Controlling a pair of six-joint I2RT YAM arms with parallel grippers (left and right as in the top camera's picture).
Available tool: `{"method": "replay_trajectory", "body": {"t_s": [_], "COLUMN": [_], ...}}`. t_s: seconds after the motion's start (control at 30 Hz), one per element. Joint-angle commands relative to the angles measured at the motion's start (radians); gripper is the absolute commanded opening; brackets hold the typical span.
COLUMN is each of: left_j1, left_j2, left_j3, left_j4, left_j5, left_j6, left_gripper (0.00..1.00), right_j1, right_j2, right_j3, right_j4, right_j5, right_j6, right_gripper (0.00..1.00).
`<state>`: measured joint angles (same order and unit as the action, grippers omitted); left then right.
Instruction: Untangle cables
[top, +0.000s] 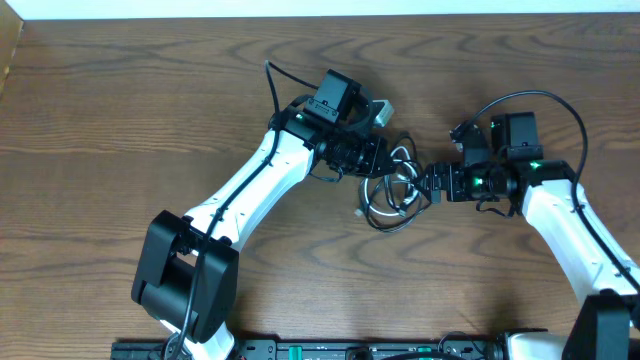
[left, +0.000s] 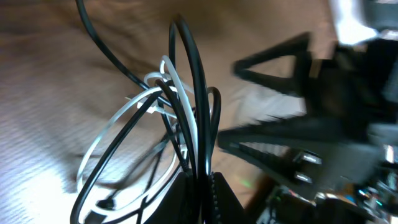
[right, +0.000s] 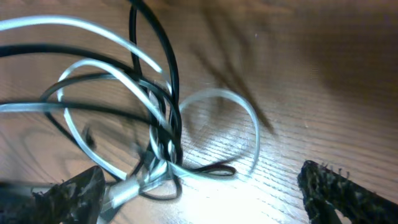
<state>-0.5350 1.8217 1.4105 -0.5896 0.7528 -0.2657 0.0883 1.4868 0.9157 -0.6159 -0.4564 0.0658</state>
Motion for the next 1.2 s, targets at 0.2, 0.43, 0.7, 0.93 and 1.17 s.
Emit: {"method": "replay_trajectory", "body": {"t_s": [0.2, 0.43, 0.7, 0.93, 1.17], "left_j1": [-0.001, 0.0, 0.0, 0.0, 0.0], "left_j2": [-0.015, -0.015, -0.016, -0.016, -0.016], "left_j3": [0.006, 0.006, 0.006, 0.006, 0.006], "left_j4": [0.035, 0.043, 0.046, 0.04, -0.065], "left_j5": [0.194, 0.209, 0.208, 0.186, -0.02], "left_j6": [-0.002, -0.002, -0.002, 0.003, 0.01], "left_gripper": [0.08, 0.08, 0.08, 0.08, 0.08], "right_j1": [0.007, 0.026, 0.041, 0.041, 0.041], "right_j2": [0.047, 0.047, 0.047, 0.047, 0.047], "right_j3": [0.018, 0.018, 0.018, 0.018, 0.018], "right_j4": [0.003, -0.004, 0.019, -0.002, -0.05], "right_j5": [-0.051, -0.051, -0.041, 0.135, 0.105], "right_j6": [0.008, 0.008, 0.008, 0.056, 0.101], "right_gripper": [0.52, 0.43, 0.03, 0.01, 0.15]}}
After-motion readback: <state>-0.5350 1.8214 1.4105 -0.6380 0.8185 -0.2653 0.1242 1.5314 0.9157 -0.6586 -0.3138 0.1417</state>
